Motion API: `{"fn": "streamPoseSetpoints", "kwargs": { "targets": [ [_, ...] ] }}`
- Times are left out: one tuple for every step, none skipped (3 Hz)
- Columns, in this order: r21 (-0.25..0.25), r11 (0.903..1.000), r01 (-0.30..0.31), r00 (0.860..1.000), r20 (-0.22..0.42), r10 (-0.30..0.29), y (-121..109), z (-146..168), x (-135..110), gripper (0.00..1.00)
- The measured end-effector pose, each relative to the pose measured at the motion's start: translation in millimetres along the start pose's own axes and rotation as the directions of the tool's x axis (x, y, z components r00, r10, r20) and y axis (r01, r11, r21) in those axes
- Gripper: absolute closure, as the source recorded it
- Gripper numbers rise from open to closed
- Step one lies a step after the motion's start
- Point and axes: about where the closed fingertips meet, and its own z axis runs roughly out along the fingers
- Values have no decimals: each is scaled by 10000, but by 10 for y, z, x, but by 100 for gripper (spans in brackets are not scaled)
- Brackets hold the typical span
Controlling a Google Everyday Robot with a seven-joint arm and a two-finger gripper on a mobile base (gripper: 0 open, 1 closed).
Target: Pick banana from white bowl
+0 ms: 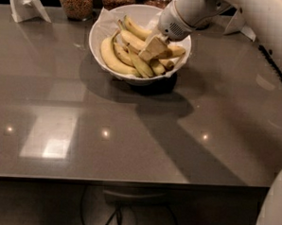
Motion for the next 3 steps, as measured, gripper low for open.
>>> {"fn": "streamPoseSetpoints", "kwargs": {
  "targets": [
    [78,10000,19,10000,-21,-19,25,-98,-42,100],
    [122,9999,53,10000,-40,-53,47,-168,-72,100],
    [-176,9998,135,9998,-126,-137,235,-271,-68,100]
  ]
}}
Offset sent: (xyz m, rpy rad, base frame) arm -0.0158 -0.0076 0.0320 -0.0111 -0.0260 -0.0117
